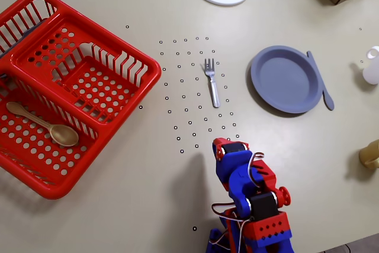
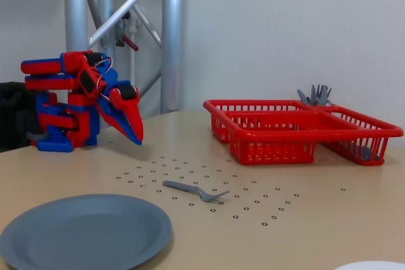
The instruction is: Push the fork on the left side of the plate
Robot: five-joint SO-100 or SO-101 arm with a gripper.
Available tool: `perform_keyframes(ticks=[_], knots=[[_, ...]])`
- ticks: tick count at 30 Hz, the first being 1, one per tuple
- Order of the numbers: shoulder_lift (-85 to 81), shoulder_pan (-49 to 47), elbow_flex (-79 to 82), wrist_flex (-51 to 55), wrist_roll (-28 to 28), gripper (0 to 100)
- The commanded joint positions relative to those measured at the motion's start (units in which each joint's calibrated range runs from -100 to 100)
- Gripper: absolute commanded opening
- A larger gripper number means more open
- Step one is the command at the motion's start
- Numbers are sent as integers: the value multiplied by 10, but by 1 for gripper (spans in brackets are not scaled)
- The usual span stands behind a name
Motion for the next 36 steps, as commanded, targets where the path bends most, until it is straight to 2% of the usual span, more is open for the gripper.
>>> perform_keyframes(ticks=[1, 15, 21, 23, 26, 29, 34, 36], knots=[[-7, -2, 8, 3, 4, 0], [-7, -2, 8, 3, 4, 0], [-7, -14, 8, 3, 23, 0], [-7, 12, 8, 3, -8, 0], [0, 58, 6, 3, -106, 0], [60, 37, -23, -37, -103, 0], [229, 11, -163, -67, -41, 0], [289, 14, -228, -67, 3, 0]])
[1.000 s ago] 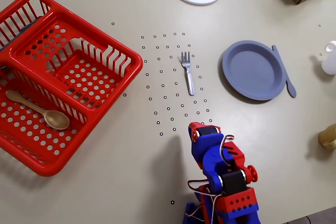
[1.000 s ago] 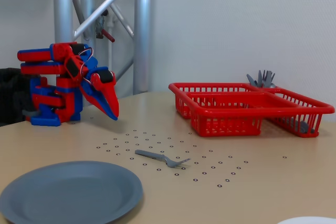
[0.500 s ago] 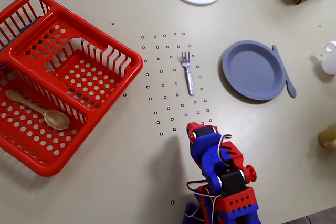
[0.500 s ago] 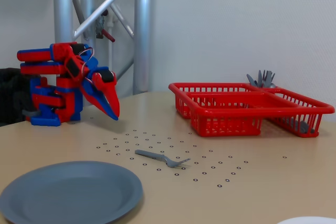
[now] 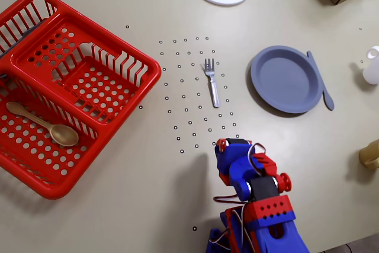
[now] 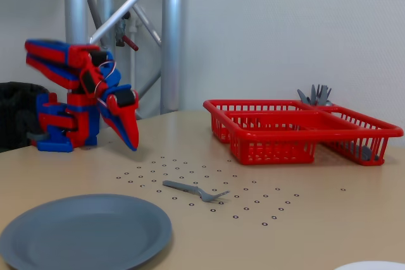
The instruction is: Push the fork on the left side of the plate
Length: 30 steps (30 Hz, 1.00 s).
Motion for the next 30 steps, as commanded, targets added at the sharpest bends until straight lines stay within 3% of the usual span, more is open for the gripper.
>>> perform_keyframes(ticks=[1, 3, 7, 21, 30], knots=[[68, -2, -132, -23, 64, 0], [122, 1, -186, -35, 91, 0], [225, 0, -281, -58, 89, 0], [623, -25, -621, -96, 21, 0], [772, -36, -788, -59, -5, 0]])
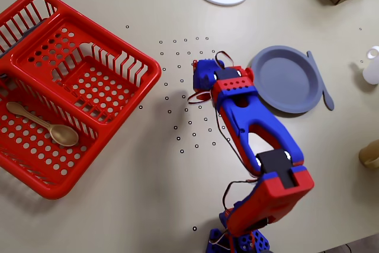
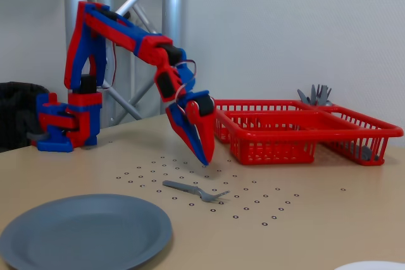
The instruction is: Push the fork on the left side of the plate
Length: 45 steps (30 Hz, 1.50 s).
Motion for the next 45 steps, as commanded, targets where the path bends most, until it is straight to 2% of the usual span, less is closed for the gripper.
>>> perform_keyframes(ticks=[1, 9, 45], knots=[[0, -11, -68, 6, -7, 0], [55, -5, -111, 6, -1, 0], [91, 90, -130, 5, 33, 0]])
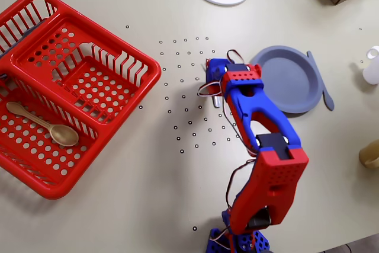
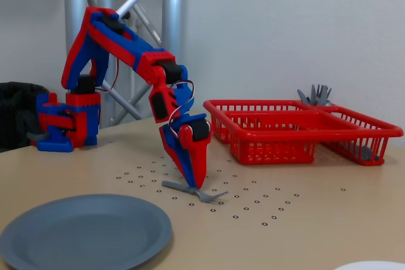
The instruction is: Push the fork on the left side of the plate
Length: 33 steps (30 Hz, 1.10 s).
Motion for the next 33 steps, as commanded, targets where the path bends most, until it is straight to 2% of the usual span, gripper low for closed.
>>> perform_keyframes(ticks=[1, 33], knots=[[-16, 19, -42, 0, 5, 0], [-25, 106, -37, 2, 38, 0]])
